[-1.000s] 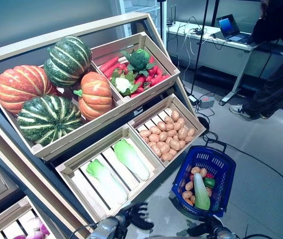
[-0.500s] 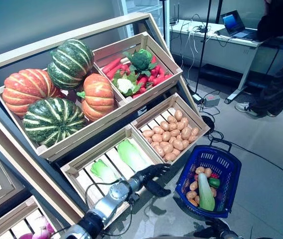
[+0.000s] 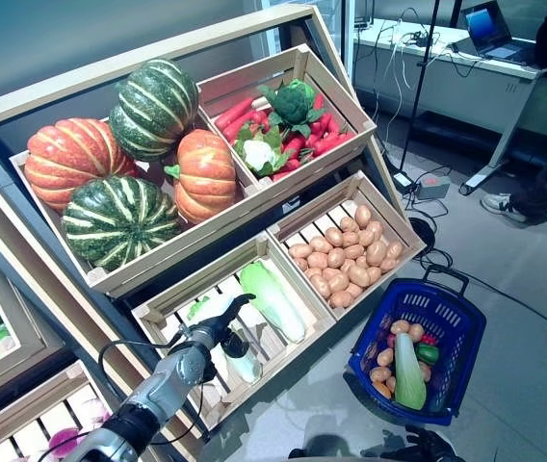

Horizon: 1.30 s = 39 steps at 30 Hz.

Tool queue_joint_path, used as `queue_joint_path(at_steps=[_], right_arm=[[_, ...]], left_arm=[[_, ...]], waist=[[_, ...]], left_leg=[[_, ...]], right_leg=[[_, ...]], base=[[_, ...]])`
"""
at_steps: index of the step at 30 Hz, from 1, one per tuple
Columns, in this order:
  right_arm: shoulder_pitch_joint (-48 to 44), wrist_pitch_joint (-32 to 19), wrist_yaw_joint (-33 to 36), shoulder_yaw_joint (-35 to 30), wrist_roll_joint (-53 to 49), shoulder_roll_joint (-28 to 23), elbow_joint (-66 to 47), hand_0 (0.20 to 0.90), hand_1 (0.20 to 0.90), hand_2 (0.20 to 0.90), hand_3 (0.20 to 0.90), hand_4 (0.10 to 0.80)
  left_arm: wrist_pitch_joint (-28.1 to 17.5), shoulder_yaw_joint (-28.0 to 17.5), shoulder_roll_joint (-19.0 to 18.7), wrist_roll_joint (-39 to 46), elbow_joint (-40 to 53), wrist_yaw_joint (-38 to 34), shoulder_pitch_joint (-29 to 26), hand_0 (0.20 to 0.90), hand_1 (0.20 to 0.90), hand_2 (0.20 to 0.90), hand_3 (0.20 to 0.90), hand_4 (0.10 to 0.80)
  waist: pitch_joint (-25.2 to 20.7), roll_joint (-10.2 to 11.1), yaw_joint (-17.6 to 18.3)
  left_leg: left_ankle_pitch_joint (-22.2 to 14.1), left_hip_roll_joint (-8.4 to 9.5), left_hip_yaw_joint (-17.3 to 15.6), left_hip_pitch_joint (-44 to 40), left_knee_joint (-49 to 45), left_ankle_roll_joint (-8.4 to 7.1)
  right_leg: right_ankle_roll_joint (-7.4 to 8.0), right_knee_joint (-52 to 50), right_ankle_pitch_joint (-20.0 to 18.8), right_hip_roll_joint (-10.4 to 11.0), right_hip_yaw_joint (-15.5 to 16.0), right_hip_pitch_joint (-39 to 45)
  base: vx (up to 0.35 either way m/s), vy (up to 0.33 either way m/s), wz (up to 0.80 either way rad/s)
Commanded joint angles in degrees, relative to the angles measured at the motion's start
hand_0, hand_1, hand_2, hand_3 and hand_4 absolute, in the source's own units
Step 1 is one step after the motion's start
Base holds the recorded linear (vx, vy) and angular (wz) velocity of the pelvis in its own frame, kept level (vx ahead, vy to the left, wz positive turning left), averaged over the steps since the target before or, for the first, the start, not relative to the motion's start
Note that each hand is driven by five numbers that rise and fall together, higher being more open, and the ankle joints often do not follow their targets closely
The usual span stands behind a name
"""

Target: Put vegetables into the basket

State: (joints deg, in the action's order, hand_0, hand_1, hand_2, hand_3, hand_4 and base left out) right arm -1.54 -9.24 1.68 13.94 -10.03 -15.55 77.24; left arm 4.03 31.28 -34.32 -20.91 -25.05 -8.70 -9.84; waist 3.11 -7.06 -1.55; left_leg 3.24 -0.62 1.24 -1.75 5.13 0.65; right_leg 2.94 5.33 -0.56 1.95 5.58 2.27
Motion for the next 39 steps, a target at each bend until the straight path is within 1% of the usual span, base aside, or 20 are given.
queue_joint_path(at_steps=[1,3,5,8,9,10,11,13,15,16,18,19,22,23,27,28,30,34,35,39], right_arm=[[-0.74,-1.11,-0.49,2.4,-0.39,-0.58,0.92,0.9,0.9,0.9,0.9,0.8],[-1.36,-1.15,-0.29,2.97,-0.61,-0.93,0.31,0.9,0.9,0.9,0.9,0.8],[-3.17,-1.42,-0.03,3.83,-2.11,-1.56,-0.68,0.9,0.9,0.9,0.9,0.8],[-4.26,-1.08,-0.07,4.57,-2.31,-2.09,-2.27,0.9,0.9,0.9,0.9,0.8],[-5.26,-0.79,-0.12,5.41,-2.45,-2.75,-3.92,0.9,0.9,0.9,0.9,0.8],[-6.68,-0.15,0.12,6.81,-3.97,-3.5,-6.42,0.9,0.9,0.9,0.9,0.8],[-6.71,-0.13,0.12,6.78,-3.98,-3.5,-6.43,0.9,0.9,0.9,0.9,0.8],[-8.19,0.66,1.12,7.65,-4.91,-4.3,-9.28,0.9,0.9,0.9,0.9,0.8],[-8.93,0.76,1.46,7.9,-5.45,-4.64,-9.87,0.9,0.9,0.9,0.9,0.8],[-9.14,0.76,1.59,7.97,-5.61,-4.78,-10.13,0.9,0.9,0.9,0.9,0.8],[-9.85,0.82,1.93,8.06,-5.5,-5.15,-11.16,0.9,0.9,0.9,0.9,0.8],[-10.66,1.1,2.13,8.4,-5.16,-5.47,-11.67,0.9,0.9,0.9,0.9,0.8],[-11.56,1.17,2.76,8.85,-6.56,-5.84,-12.1,0.9,0.9,0.9,0.9,0.8],[-12.7,1.69,2.74,8.47,-7.78,-6.06,-13.0,0.9,0.9,0.9,0.9,0.8],[-13.92,2.63,3.46,8.66,-7.74,-6.15,-14.45,0.9,0.9,0.9,0.9,0.8],[-14.5,3.37,4.04,8.45,-8.18,-6.42,-15.58,0.9,0.9,0.9,0.9,0.8],[-14.55,3.67,4.63,8.31,-8.47,-6.7,-16.33,0.9,0.9,0.9,0.9,0.8],[-14.21,3.96,5.43,7.37,-8.92,-7.21,-17.73,0.9,0.9,0.9,0.9,0.8],[-13.83,3.95,5.54,6.84,-9.07,-7.39,-18.31,0.9,0.9,0.9,0.9,0.8],[-12.43,4.25,6.38,6.01,-9.08,-7.49,-20.66,0.9,0.9,0.9,0.9,0.8]], left_arm=[[-4.05,-3.63,-3.33,-4.36,-1.43,-12.96,-9.37,0.9,0.9,0.9,0.9,0.8],[-5.5,-3.67,-2.98,-5.27,-3.51,-16.94,-10.9,0.9,0.9,0.9,0.9,0.8],[-7.17,-2.84,-1.78,-8.72,-7.57,-22.37,-13.85,0.9,0.9,0.9,0.9,0.8],[-7.21,-2.18,-1.38,-10.68,-9.7,-24.89,-15.54,0.9,0.9,0.9,0.9,0.8],[-7.48,-1.45,-1.67,-11.7,-11.95,-26.02,-17.4,0.9,0.9,0.9,0.9,0.8],[-8.51,-0.18,-2.46,-11.72,-14.72,-26.55,-20.37,0.9,0.9,0.9,0.9,0.8],[-8.56,-0.14,-2.44,-11.71,-14.81,-26.59,-20.46,0.9,0.9,0.9,0.9,0.8],[-10.48,1.14,-3.65,-13.3,-18.31,-25.97,-23.51,0.9,0.9,0.9,0.9,0.8],[-11.13,1.94,-4.19,-13.35,-19.09,-26.24,-24.44,0.9,0.9,0.9,0.9,0.8],[-11.28,2.3,-4.46,-12.83,-19.09,-26.13,-24.86,0.9,0.9,0.9,0.9,0.8],[-10.85,2.71,-4.68,-13.27,-19.41,-28.46,-26.25,0.9,0.9,0.9,0.9,0.8],[-11.54,2.86,-4.78,-12.12,-20.75,-29.58,-27.42,0.9,0.9,0.9,0.9,0.8],[-11.27,3.55,-4.95,-12.42,-22.36,-30.38,-29.41,0.9,0.9,0.9,0.9,0.8],[-10.48,4.22,-4.72,-13.24,-24.04,-30.98,-30.78,0.9,0.9,0.9,0.9,0.8],[-10.12,4.63,-4.3,-14.35,-26.42,-31.72,-31.64,0.9,0.9,0.9,0.9,0.8],[-8.62,5.21,-4.29,-16.11,-26.56,-30.15,-31.94,0.9,0.9,0.9,0.9,0.8],[-7.59,5.69,-4.56,-16.76,-25.95,-29.78,-31.43,0.9,0.9,0.9,0.9,0.8],[-4.52,5.02,-6.32,-16.92,-22.12,-29.82,-29.56,0.9,0.9,0.9,0.9,0.8],[-2.87,4.59,-7.32,-16.99,-19.83,-29.97,-28.63,0.9,0.9,0.9,0.9,0.8],[-0.08,2.38,-9.55,-17.42,-13.28,-28.4,-25.69,0.9,0.9,0.9,0.9,0.8]], waist=[[2.75,3.14,1.01],[4.1,3.01,1.37],[6.73,2.66,2.1],[8.26,2.57,2.66],[9.83,2.66,3.17],[12.17,2.95,3.8],[12.17,2.95,3.77],[14.95,3.33,4.75],[15.97,3.35,5.09],[16.34,3.36,5.22],[17.73,3.37,5.69],[18.62,3.33,5.89],[19.77,3.27,6.14],[20.78,3.31,6.44],[22.01,3.4,6.64],[22.85,3.24,6.58],[23.26,2.97,6.48],[23.76,2.36,5.95],[23.98,2.04,5.67],[24.22,1.29,4.61]], left_leg=[[-1.24,1.01,2.83,1.84,-0.13,-0.2],[-0.93,1.14,2.78,3.01,-0.13,-0.27],[-0.1,1.4,2.81,5.31,-0.13,-0.35],[0.44,1.48,2.54,6.84,-0.13,-0.45],[0.95,1.47,2.06,8.21,-0.13,-0.5],[1.65,1.41,1.65,9.94,-0.13,-0.48],[1.66,1.4,1.64,9.98,-0.13,-0.49],[2.44,1.3,0.91,12.06,-0.13,-0.56],[2.76,1.26,0.57,12.95,-0.13,-0.73],[2.86,1.26,0.44,13.32,-0.13,-0.75],[3.38,1.11,-0.31,14.94,-0.13,-0.82],[3.85,0.92,-0.76,16.12,-0.13,-1.05],[4.46,0.82,-0.87,17.4,-0.13,-1.27],[4.94,0.88,-0.82,18.53,-0.13,-1.36],[5.67,0.78,-1.43,20.17,-0.13,-1.69],[6.06,0.97,-1.42,21.21,-0.13,-1.72],[6.23,1.1,-1.44,21.72,-0.13,-1.77],[6.29,1.59,-1.31,22.4,-0.13,-1.67],[6.24,1.82,-1.11,22.52,-0.13,-1.59],[6.14,2.25,-0.49,22.85,-0.13,-1.41]], right_leg=[[1.04,-0.33,-3.57,3.46,-0.83,-1.68],[0.94,-0.33,-3.91,3.38,-1.07,-2.84],[0.78,-0.33,-4.7,3.2,-1.51,-5.09],[0.68,-0.33,-5.15,2.99,-1.89,-6.57],[0.54,-0.33,-5.64,2.74,-2.28,-8.03],[0.34,-0.71,-6.24,2.29,-2.81,-10.05],[0.34,-0.73,-6.25,2.28,-2.83,-10.1],[0.26,-0.74,-7.16,1.82,-3.28,-12.26],[0.36,-0.65,-7.57,1.81,-3.41,-13.14],[0.39,-0.63,-7.7,1.81,-3.45,-13.49],[0.56,-0.91,-8.2,1.92,-3.44,-15.37],[0.51,-1.57,-8.26,1.73,-3.42,-16.74],[0.43,-2.25,-8.5,1.61,-3.32,-18.31],[0.48,-2.64,-8.92,1.63,-3.39,-19.71],[0.55,-3.15,-9.31,1.78,-3.31,-21.54],[0.63,-3.72,-9.51,2.04,-3.01,-22.93],[0.71,-3.74,-9.66,2.36,-2.87,-23.44],[1.19,-3.07,-10.32,3.26,-2.31,-24.03],[1.27,-3.16,-10.31,3.5,-2.15,-24.26],[1.4,-3.67,-10.01,4.09,-1.32,-24.76]], base=[[-0.112,0.001,-0.01],[-0.142,-0.019,-0.01],[-0.182,-0.028,-0.02],[-0.099,-0.017,0.0],[-0.216,-0.06,-0.03],[-0.184,-0.059,-0.05],[-0.153,-0.083,-0.04],[-0.088,-0.057,-0.03],[-0.053,-0.006,-0.07],[-0.061,0.015,-0.12],[-0.071,0.016,-0.21],[-0.081,0.013,-0.13],[-0.064,0.015,-0.02],[-0.057,0.018,-0.02],[-0.07,0.017,-0.02],[-0.076,0.013,-0.02],[-0.059,0.01,-0.02],[-0.04,0.009,0.02],[-0.031,0.005,0.01],[-0.016,-0.013,0.06]])
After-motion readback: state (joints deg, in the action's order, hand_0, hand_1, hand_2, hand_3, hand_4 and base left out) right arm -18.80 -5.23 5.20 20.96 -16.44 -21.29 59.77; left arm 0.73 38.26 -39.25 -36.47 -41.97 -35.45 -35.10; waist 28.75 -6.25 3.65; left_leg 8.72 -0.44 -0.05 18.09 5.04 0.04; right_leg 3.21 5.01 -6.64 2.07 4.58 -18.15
